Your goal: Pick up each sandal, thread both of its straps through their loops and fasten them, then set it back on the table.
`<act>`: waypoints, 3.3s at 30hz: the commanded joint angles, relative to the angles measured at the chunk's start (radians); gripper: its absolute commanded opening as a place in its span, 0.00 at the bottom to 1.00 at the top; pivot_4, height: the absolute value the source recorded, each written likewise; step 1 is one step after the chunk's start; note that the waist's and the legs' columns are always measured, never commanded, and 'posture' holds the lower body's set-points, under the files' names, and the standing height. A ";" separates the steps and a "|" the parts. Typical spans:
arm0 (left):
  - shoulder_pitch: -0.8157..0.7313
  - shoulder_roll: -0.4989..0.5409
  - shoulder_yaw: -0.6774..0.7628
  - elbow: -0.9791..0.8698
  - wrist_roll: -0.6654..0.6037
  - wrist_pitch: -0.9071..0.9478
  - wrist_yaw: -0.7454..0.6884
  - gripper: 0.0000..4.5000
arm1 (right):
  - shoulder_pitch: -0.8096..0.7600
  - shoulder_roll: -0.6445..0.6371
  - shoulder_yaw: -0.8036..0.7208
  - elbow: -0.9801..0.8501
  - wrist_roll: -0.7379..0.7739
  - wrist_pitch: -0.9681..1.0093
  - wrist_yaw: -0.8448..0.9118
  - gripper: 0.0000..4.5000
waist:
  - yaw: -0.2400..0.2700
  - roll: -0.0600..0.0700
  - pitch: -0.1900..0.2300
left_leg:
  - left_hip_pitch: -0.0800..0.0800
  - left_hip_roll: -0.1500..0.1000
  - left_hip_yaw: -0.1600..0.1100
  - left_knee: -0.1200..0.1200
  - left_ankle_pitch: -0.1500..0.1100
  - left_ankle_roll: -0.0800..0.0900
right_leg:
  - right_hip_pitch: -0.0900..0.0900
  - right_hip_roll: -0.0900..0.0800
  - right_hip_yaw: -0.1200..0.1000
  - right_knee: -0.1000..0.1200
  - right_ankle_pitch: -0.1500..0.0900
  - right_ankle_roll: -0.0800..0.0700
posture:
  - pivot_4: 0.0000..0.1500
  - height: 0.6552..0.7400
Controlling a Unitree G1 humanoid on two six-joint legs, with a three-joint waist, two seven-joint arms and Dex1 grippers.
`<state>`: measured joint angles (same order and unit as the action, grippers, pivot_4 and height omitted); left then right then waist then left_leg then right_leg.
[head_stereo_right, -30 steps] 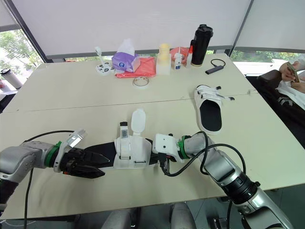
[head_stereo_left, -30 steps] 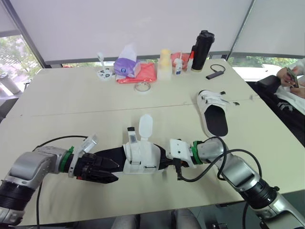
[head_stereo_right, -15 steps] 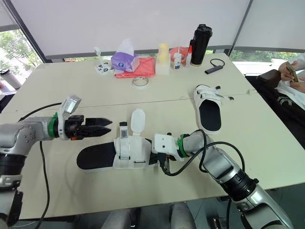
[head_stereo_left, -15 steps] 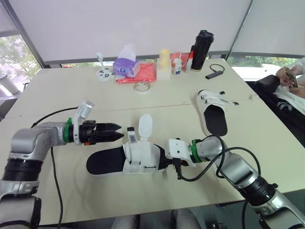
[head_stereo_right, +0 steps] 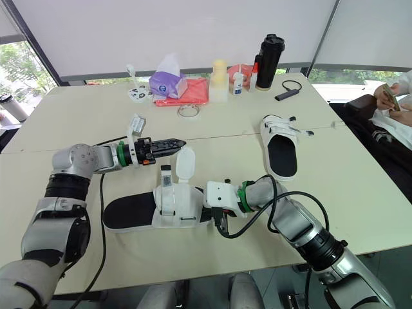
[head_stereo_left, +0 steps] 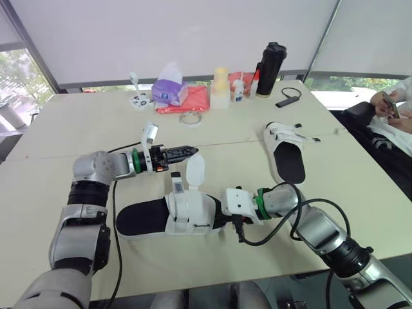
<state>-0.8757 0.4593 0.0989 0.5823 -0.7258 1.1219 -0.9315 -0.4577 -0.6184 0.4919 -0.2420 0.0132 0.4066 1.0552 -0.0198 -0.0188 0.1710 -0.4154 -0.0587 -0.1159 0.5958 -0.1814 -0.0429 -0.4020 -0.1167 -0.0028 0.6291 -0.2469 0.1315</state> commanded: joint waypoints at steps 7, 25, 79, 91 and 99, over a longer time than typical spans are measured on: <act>-0.053 -0.032 0.020 0.105 0.045 0.027 0.006 0.98 | 0.025 -0.017 0.029 0.061 -0.065 0.028 -0.015 0.00 | 0.005 0.000 0.000 | 0.001 0.000 0.000 0.000 0.000 0.000 | 0.001 0.000 0.000 0.000 0.000 0.000 | 1.00 1.00; -0.164 -0.174 0.170 0.339 0.071 -0.049 0.132 0.98 | 0.028 -0.014 0.027 0.060 -0.078 0.031 -0.028 0.00 | 0.003 0.000 0.000 | 0.005 0.000 0.000 0.000 0.000 0.000 | 0.006 0.000 0.000 -0.001 -0.002 0.003 | 1.00 1.00; 0.377 0.065 -0.296 -0.366 0.523 -1.568 -0.518 0.00 | 0.024 -0.007 0.034 0.082 -0.103 0.001 -0.026 0.00 | 0.005 0.001 0.000 | 0.005 0.005 0.000 -0.006 -0.002 -0.004 | 0.007 -0.002 0.000 -0.013 0.000 -0.009 | 1.00 1.00; 0.250 0.030 -0.306 0.067 0.607 -2.349 -0.342 0.00 | 0.012 -0.003 0.037 0.104 -0.108 -0.016 -0.024 0.00 | 0.006 0.001 -0.001 | 0.005 0.005 0.000 -0.006 -0.002 -0.004 | 0.007 -0.002 0.000 -0.014 0.000 -0.008 | 1.00 1.00; 0.190 0.051 -0.322 0.286 0.652 -2.604 -0.186 0.00 | 0.009 -0.008 0.039 0.108 -0.113 -0.022 -0.025 0.00 | 0.005 0.001 -0.001 | 0.005 0.003 0.001 -0.006 -0.001 -0.002 | 0.007 -0.001 0.000 -0.013 0.000 -0.006 | 1.00 1.00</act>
<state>-0.6680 0.4895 -0.2232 0.8412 -0.0843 -1.4415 -1.1577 -0.4637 -0.6096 0.5002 -0.2192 -0.0303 0.3570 1.0462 -0.0151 -0.0176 0.1704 -0.4102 -0.0553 -0.1150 0.5897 -0.1824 -0.0449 -0.3951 -0.1174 -0.0031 0.6158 -0.2469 0.1261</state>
